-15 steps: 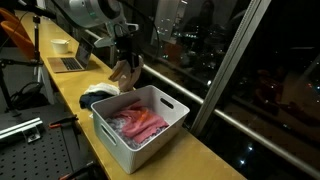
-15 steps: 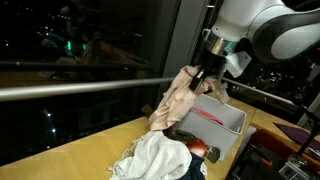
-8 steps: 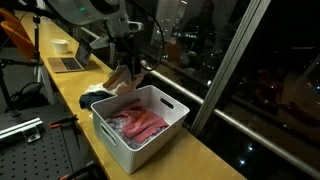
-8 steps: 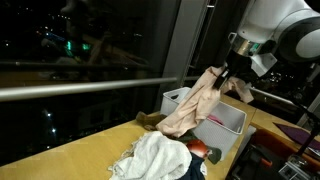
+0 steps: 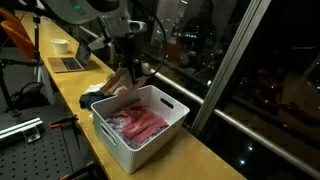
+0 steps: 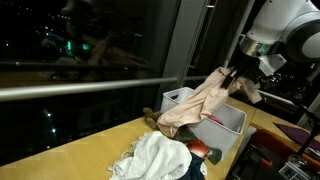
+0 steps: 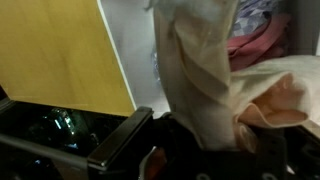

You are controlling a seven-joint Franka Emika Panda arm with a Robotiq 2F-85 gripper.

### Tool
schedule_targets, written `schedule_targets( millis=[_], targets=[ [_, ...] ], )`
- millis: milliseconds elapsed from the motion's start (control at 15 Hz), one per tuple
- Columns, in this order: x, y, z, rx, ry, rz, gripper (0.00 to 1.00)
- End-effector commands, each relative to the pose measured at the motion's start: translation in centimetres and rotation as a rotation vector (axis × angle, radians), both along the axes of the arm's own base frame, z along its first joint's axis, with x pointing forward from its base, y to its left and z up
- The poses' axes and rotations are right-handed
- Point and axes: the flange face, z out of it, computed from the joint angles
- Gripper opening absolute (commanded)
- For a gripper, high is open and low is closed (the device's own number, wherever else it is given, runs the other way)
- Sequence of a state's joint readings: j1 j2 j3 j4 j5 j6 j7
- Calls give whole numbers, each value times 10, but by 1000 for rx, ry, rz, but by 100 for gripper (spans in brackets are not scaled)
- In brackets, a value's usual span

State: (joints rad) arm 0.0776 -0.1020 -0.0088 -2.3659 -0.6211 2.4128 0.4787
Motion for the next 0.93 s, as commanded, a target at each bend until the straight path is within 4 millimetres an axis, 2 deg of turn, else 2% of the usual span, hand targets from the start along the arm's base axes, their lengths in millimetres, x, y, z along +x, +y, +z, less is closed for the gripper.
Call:
schedule_targets(
  millis=[0,400,867],
  targets=[
    [-10,-17,34,-26,-27,-24,0],
    [-23,-35,81,-59,-63,-70,0],
    [-40,-55,105,-92,-62,-123,0]
  ],
)
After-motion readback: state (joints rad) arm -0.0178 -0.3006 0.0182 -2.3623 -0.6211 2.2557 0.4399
